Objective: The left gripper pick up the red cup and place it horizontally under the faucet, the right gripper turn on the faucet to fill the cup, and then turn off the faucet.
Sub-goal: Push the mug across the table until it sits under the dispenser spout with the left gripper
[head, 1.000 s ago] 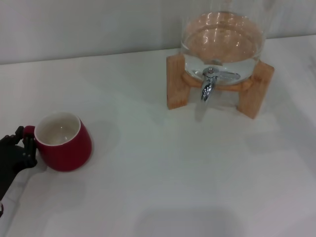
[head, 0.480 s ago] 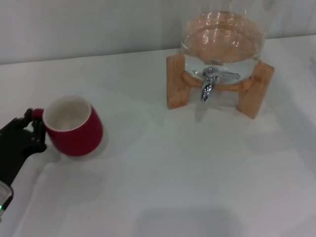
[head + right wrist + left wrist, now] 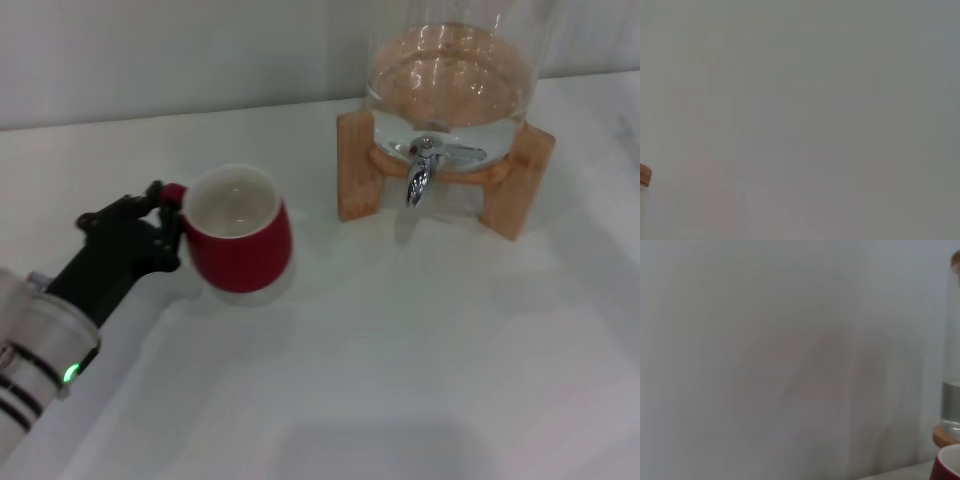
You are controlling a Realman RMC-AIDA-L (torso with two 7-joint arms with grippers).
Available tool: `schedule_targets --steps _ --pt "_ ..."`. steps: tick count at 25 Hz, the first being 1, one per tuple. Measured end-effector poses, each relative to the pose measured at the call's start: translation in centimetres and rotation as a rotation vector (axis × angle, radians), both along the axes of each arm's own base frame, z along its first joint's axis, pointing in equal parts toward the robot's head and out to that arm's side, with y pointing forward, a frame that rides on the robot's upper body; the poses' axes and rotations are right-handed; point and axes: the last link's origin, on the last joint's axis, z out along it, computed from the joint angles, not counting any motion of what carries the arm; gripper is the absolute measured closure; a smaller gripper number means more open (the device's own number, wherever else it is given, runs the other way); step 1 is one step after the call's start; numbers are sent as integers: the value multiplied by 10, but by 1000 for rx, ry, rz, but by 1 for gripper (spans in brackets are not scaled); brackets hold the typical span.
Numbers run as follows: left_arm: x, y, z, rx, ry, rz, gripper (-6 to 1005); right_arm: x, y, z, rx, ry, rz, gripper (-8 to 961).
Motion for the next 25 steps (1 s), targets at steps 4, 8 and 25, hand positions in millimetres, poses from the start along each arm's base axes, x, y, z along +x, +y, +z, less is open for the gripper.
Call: schedule_targets --steps 4,8,25 --pt "16 5 -10 -45 10 -22 830 -2 0 -2 -1 4 7 279" --pt "29 11 -21 -105 9 -17 829 -4 1 -5 -7 5 15 279" --pt "58 16 -52 -231 117 27 829 -12 0 -12 -17 1 59 279"
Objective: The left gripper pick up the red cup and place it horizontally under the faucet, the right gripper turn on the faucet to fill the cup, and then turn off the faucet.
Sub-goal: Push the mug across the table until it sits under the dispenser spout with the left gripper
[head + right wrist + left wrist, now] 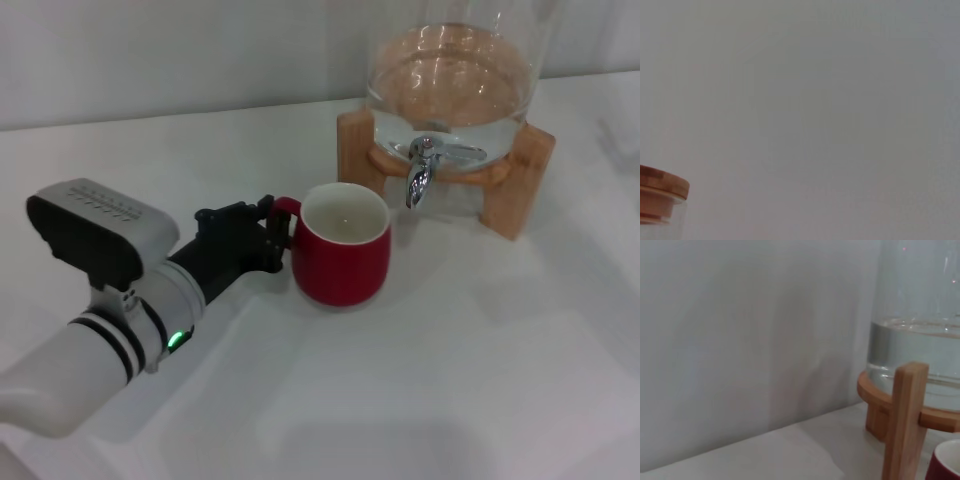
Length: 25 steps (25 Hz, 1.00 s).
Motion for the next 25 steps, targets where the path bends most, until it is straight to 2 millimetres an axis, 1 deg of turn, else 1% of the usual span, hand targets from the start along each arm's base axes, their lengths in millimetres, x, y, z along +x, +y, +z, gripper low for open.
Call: schedule_targets --steps 3,9,20,25 --pt "5 -1 -4 -14 17 0 829 0 -1 -1 -6 -3 4 279" --pt "11 0 -5 -17 15 -14 829 -1 -2 -2 -7 -6 11 279" --pt "21 7 -8 -28 34 -26 829 -3 -2 -3 -15 -10 20 279" --pt "29 8 -12 -47 42 -44 829 -3 -2 -3 -15 -10 23 279"
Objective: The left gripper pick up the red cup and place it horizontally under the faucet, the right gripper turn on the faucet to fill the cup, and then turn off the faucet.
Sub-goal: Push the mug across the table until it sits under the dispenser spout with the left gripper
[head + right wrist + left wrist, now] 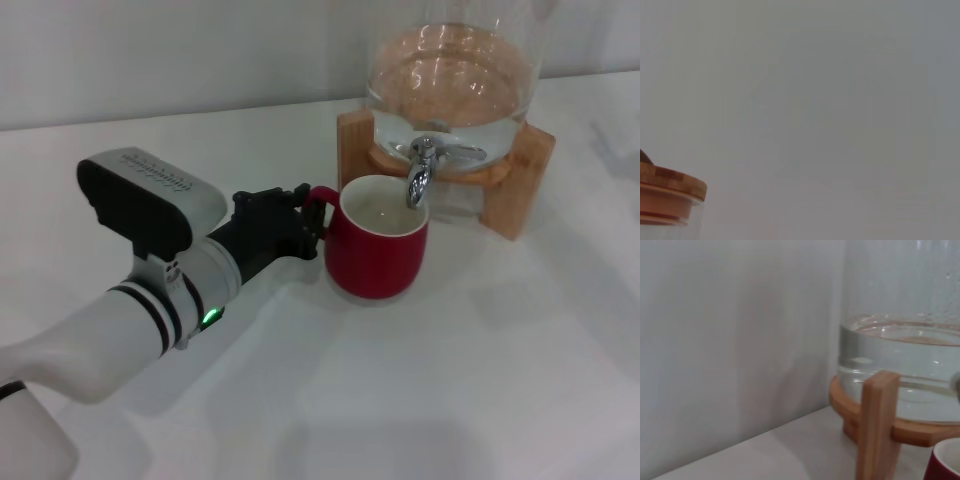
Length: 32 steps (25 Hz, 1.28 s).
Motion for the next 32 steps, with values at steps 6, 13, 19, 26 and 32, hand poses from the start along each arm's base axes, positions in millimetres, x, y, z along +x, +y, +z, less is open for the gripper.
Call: schedule_targets --steps 6,13,19,26,32 --pt "8 -1 -8 -41 6 -15 829 0 0 0 1 0 2 279" --pt "6 0 -8 -44 15 -10 828 -1 0 0 1 0 3 279" --pt "0 1 -7 -39 21 3 828 -2 2 0 1 0 7 279" --pt "4 4 -7 -53 2 21 828 -3 3 0 0 -1 10 279" --pt "9 6 -8 -63 -10 24 828 -3 2 -2 -9 -4 10 279"
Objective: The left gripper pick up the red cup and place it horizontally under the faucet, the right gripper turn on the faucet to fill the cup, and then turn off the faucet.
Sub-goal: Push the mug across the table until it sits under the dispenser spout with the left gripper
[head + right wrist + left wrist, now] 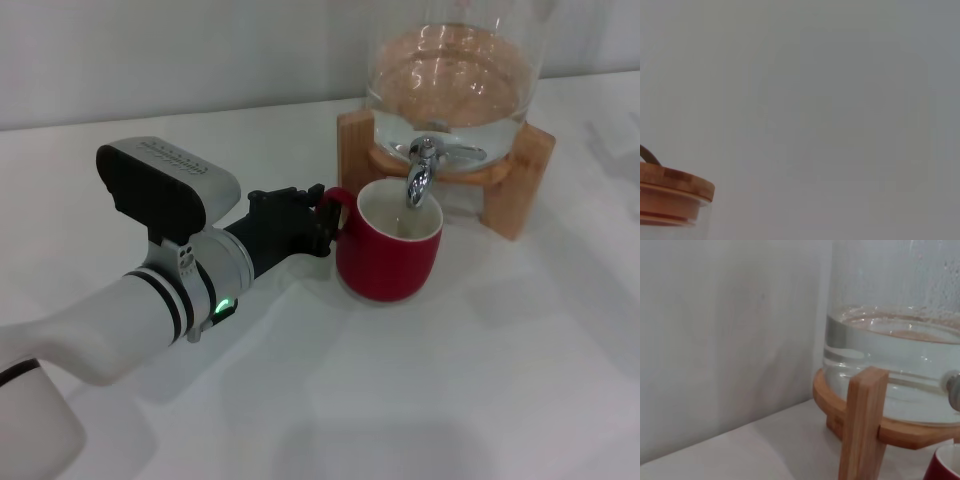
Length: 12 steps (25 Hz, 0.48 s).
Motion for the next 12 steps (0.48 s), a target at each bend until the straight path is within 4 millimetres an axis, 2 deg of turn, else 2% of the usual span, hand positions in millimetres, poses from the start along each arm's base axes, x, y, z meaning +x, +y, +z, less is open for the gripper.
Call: schedule_targets --steps 12 --pt "4 -3 -4 -27 -7 -1 775 1 -4 0 4 -1 5 279"
